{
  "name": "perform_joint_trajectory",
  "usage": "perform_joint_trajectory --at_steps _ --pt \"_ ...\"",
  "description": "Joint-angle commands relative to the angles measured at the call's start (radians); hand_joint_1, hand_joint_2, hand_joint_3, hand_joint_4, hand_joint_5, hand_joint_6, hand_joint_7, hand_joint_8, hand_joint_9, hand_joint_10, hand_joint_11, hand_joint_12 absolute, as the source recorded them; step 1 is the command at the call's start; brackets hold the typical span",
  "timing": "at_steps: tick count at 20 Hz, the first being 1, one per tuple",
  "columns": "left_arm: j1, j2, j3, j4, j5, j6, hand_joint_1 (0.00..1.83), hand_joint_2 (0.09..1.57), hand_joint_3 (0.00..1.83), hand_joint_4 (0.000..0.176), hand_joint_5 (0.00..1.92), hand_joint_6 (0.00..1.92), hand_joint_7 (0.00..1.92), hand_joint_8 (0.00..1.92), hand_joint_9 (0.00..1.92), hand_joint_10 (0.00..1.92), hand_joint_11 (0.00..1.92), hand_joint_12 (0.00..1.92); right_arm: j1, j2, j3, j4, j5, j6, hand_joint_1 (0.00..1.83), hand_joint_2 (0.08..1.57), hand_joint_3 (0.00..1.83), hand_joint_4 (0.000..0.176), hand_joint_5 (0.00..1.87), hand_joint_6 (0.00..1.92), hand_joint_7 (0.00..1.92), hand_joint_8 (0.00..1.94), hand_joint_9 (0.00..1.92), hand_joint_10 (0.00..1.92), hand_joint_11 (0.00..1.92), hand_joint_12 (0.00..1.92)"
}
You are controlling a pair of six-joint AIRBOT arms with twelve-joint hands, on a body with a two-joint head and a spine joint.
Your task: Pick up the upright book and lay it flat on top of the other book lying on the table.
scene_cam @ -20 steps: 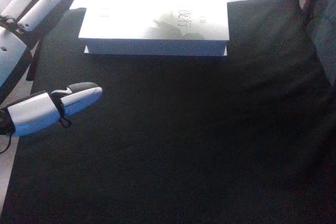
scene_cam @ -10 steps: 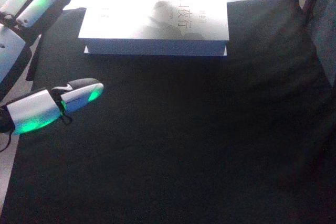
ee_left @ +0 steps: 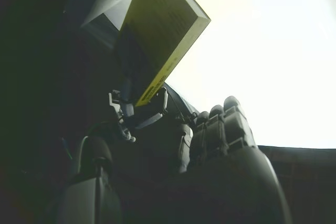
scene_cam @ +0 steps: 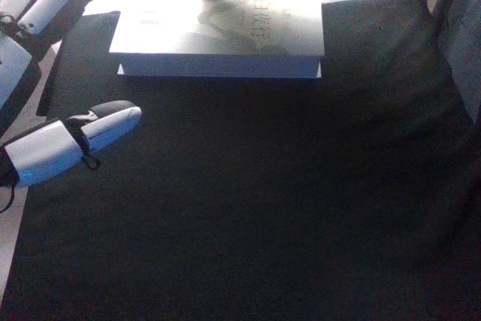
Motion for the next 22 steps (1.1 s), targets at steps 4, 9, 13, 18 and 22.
perform_joint_trajectory --at_steps 4,9,13,18,22 --pt "-0.011 0.002 -0.001 0.012 -0.130 0.000 0.44 1.13 0.01 0.130 0.00 0.00 0.00 0.00 0.00 0.00 0.00 0.00 -0.050 -0.016 0.008 -0.014 0.023 0.004 1.51 0.74 0.88 0.176 1.38 1.92 1.52 1.94 1.63 1.92 1.65 1.92" --pt "-0.010 0.001 -0.002 0.007 -0.131 0.000 0.44 1.15 0.01 0.098 0.00 0.00 0.00 0.00 0.00 0.00 0.00 0.00 -0.090 -0.032 0.010 -0.064 0.022 0.071 1.44 0.82 0.72 0.176 1.28 1.92 1.49 1.94 1.61 1.92 1.68 1.92" --pt "-0.008 0.002 -0.003 0.000 -0.133 0.000 0.41 1.16 0.01 0.119 0.00 0.00 0.00 0.00 0.00 0.00 0.00 0.00 -0.110 -0.036 0.008 -0.081 0.001 0.072 1.03 0.84 0.98 0.000 0.74 1.75 1.09 1.94 1.23 1.92 1.31 1.92" --pt "-0.006 0.001 -0.003 -0.005 -0.134 0.000 0.40 1.14 0.00 0.132 0.00 0.00 0.00 0.00 0.00 0.00 0.00 0.00 -0.122 -0.026 -0.001 -0.111 -0.033 0.072 0.72 1.22 0.08 0.000 0.19 1.21 0.32 1.12 0.27 1.55 0.14 1.91" --pt "-0.005 0.001 -0.003 -0.007 -0.135 0.000 0.45 1.13 0.00 0.149 0.00 0.00 0.00 0.00 0.00 0.00 0.00 0.00 -0.123 -0.020 -0.007 -0.123 -0.049 0.072 0.54 1.25 0.02 0.000 0.01 0.52 0.18 0.36 0.06 0.99 0.00 1.80"
